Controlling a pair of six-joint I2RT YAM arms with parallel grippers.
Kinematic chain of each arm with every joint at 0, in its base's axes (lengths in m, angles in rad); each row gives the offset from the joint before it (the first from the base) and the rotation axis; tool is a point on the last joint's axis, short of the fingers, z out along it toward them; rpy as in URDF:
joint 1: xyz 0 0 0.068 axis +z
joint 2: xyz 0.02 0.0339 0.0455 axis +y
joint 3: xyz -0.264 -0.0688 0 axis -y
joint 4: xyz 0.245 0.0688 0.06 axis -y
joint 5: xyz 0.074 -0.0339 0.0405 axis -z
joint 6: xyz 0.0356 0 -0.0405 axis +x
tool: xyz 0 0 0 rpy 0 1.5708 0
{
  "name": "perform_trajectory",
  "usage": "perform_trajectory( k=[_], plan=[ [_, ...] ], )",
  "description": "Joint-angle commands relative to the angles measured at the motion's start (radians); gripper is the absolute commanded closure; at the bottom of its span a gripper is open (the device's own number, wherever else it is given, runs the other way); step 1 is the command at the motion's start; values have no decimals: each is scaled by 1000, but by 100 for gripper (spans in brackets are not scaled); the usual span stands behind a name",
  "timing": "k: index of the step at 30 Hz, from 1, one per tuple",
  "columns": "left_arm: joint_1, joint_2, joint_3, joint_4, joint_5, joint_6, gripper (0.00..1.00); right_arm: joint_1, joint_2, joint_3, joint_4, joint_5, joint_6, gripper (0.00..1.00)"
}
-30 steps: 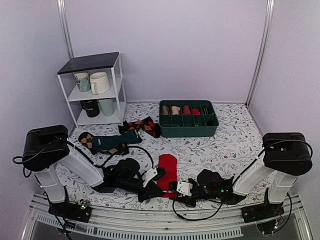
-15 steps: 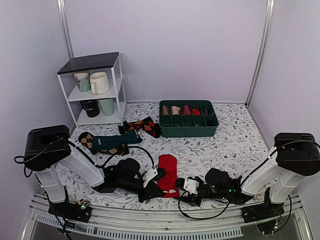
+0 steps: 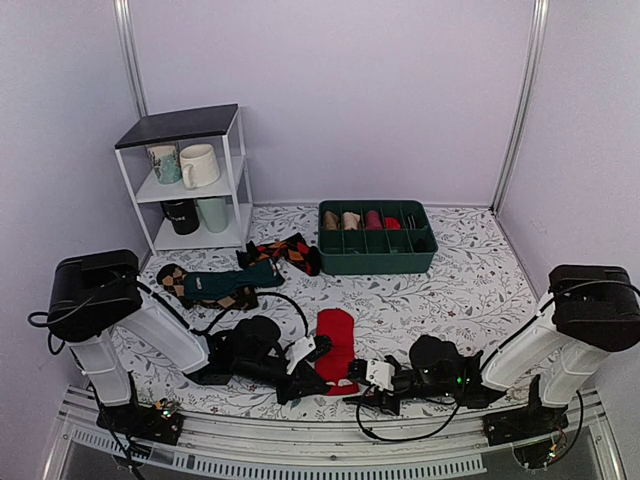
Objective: Roll the socks
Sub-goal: Roll the sock at the center of the board.
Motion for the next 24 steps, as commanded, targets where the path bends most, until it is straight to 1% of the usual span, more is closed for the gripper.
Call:
perform_trajectory(
  k=[1, 5, 14, 18, 20, 22, 24],
  plan=[
    [5, 50, -14, -148, -2, 9, 100, 1, 59, 31, 11, 14, 8, 53],
    [6, 49, -17, -148, -1, 9, 100, -10, 94, 45, 12, 21, 16, 54],
    [6, 53, -18, -142, 6, 13, 100, -16, 155, 56, -18, 24, 66, 60],
    [5, 53, -20, -140, 6, 14, 100, -17, 182, 56, -35, 36, 102, 66],
    [5, 53, -20, -139, 8, 15, 100, -17, 193, 53, -47, 53, 128, 68],
    [5, 55, -20, -137, 8, 18, 100, -17, 199, 51, -58, 66, 143, 72],
    [5, 51, -20, -134, 5, 20, 100, -16, 204, 52, -80, 84, 162, 80]
  ],
)
